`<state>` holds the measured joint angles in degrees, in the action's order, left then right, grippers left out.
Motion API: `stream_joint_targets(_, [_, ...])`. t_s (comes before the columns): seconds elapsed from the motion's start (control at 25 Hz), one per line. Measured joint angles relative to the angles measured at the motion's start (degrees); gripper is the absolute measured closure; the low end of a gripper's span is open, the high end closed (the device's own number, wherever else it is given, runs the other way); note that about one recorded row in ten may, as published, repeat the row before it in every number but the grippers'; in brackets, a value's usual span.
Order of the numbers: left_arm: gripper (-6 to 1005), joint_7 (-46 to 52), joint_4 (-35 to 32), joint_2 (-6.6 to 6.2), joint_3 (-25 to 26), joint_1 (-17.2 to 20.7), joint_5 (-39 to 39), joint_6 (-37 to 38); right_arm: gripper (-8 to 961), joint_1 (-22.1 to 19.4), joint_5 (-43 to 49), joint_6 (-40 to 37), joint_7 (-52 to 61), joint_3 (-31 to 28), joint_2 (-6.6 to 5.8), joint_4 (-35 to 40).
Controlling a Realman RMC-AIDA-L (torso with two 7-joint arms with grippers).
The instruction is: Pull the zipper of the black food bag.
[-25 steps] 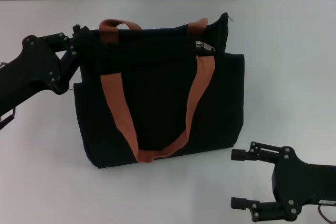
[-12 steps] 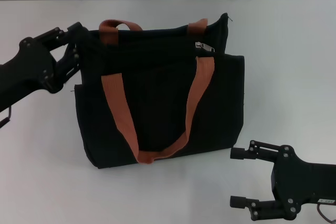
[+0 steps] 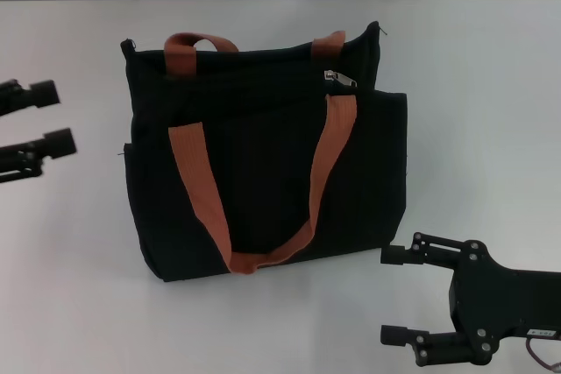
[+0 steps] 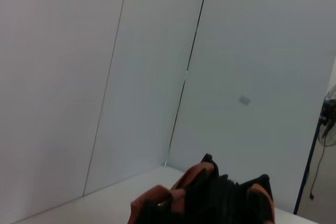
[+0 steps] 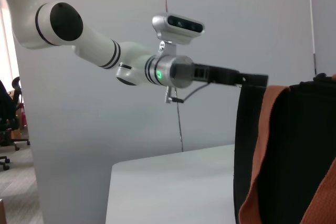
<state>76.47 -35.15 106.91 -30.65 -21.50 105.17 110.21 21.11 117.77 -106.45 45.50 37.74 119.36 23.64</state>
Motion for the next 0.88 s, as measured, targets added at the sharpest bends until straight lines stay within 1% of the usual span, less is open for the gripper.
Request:
stream_joint_targets(0.04, [282, 0.4, 0.0, -0.19, 2.2, 0.0, -0.7, 2.1, 133, 0.0, 0.0, 0.0, 0.1, -0.1, 0.00, 0.0])
stream_joint_targets(0.08, [254, 0.4, 0.0, -0.19, 2.2, 0.0, -0.7, 2.1, 133, 0.0, 0.0, 0.0, 0.1, -0.2, 0.00, 0.0])
stream_joint_targets(0.12, [226, -0.1, 0.3, 0.12, 3.5, 0.0, -1.4, 3.3, 133, 0.0, 0.0, 0.0, 0.3, -0.2, 0.00, 0.0])
stream_joint_targets(0.2, [170, -1.9, 1.2, 1.65, 4.9, 0.1, -4.9, 4.9, 134, 0.0, 0.0, 0.1, 0.4, -0.3, 0.00, 0.0])
stream_joint_targets(0.24, [170, -4.0, 2.4, 3.38, 4.9, 0.0, -8.4, 5.2, 134, 0.0, 0.0, 0.1, 0.7, -0.3, 0.04, 0.0])
stream_joint_targets(0.28, [170, -4.0, 2.4, 3.38, 4.9, 0.0, -8.4, 5.2, 134, 0.0, 0.0, 0.1, 0.7, -0.3, 0.04, 0.0])
stream_joint_targets(0.32, [170, -4.9, 2.8, 4.01, 4.8, -0.1, -9.9, 5.2, 134, 0.3, -0.1, 0.1, 0.8, -0.3, 0.07, -0.5])
stream_joint_targets(0.36, [170, -5.8, 3.4, 5.22, 4.3, -0.5, -11.3, 5.2, 134, 0.3, -0.1, 0.1, 0.8, -0.3, 0.07, -0.5])
stream_joint_targets(0.44, [170, -7.2, 4.2, 6.89, 2.9, -1.2, -13.2, 5.2, 134, 1.1, -0.2, 0.1, 0.8, -0.4, -0.01, -1.6])
stream_joint_targets(0.48, [170, -8.3, 4.7, 7.87, 1.6, -1.4, -14.3, 5.3, 134, 1.1, -0.2, 0.1, 0.8, -0.4, -0.01, -1.6])
stream_joint_targets(0.52, [170, -10.7, 5.8, 9.39, -0.6, -1.6, -16.4, 5.3, 134, 1.2, -0.2, 0.2, 0.8, -0.4, -0.03, -1.6])
stream_joint_targets(0.56, [171, -10.7, 5.8, 9.39, -0.6, -1.6, -16.4, 5.3, 134, 1.3, -0.2, 0.2, 0.8, -0.4, -0.04, -1.7])
stream_joint_targets(0.64, [171, -12.8, 6.8, 10.85, -3.6, -1.4, -19.0, 5.3, 134, 1.5, -0.2, 0.5, 0.9, -0.4, -0.03, -1.7])
stream_joint_targets(0.68, [171, -13.5, 7.4, 11.27, -5.2, -1.4, -20.2, 5.4, 134, 1.5, -0.2, 0.5, 0.9, -0.4, -0.03, -1.7])
stream_joint_targets(0.72, [171, -13.9, 7.9, 11.49, -7.0, -1.3, -21.4, 5.4, 134, 1.5, -0.2, 0.7, 0.9, -0.4, 0.00, -1.7])
stream_joint_targets(0.76, [171, -15.0, 9.4, 11.52, -13.5, -1.2, -24.6, 5.4, 134, 1.5, -0.2, 0.7, 0.9, -0.4, 0.00, -1.7])
stream_joint_targets(0.84, [171, -16.3, 9.9, 11.41, -19.9, -1.0, -25.8, 5.4, 134, 1.6, -0.2, 0.8, 1.0, -0.4, 0.01, -1.7])
stream_joint_targets(0.88, [171, -16.3, 9.9, 11.41, -19.9, -1.0, -25.8, 5.4, 134, 1.6, -0.2, 0.8, 1.0, -0.4, 0.01, -1.7])
